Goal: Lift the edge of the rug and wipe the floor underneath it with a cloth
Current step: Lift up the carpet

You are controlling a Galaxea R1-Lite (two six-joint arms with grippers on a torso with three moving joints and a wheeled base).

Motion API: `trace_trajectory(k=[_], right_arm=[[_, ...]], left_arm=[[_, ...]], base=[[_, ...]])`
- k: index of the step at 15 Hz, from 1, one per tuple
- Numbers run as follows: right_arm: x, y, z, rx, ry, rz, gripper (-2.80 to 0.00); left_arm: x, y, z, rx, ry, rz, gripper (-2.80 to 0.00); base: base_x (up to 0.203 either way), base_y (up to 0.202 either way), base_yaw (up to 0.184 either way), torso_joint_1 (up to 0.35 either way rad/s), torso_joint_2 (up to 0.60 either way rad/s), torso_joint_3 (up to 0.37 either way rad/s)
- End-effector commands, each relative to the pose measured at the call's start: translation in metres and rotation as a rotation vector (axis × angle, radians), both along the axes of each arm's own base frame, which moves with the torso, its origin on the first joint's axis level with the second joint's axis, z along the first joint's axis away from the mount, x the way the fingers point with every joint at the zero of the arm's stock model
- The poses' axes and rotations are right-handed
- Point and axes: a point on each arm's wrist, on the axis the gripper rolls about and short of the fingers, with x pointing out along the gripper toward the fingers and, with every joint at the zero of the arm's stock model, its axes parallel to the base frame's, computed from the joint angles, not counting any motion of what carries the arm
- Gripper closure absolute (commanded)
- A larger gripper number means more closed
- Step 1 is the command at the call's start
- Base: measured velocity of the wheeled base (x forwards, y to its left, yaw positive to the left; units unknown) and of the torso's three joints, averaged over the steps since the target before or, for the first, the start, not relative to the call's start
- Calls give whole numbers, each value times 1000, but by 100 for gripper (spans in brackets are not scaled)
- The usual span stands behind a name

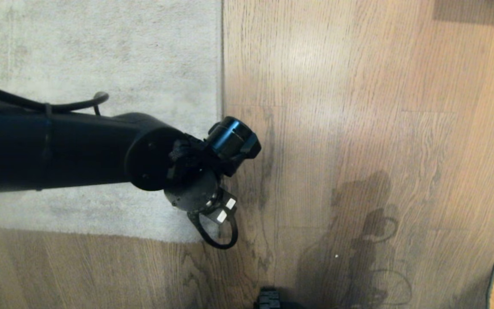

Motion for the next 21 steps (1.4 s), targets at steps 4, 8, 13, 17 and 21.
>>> trace_trajectory(k=[4, 8, 13, 17, 21], right_arm=[[0, 0, 0, 57, 11, -1, 0], [0, 0, 0, 57, 10, -1, 0], [0, 0, 0, 57, 10, -1, 0], [0, 0, 0, 57, 10, -1, 0], [0, 0, 0, 57, 10, -1, 0]], left_arm=[[9, -3, -9, 68, -28, 44, -280], [18, -7, -17, 119, -60, 81, -280], [26, -12, -30, 219, -99, 123, -280], [32, -17, -33, 355, -168, 144, -280], [35, -20, -32, 382, -203, 166, -280]], base=[[0, 0, 0, 0, 0, 0], [0, 0, 0, 0, 0, 0], [0, 0, 0, 0, 0, 0], [0, 0, 0, 0, 0, 0], [0, 0, 0, 0, 0, 0]])
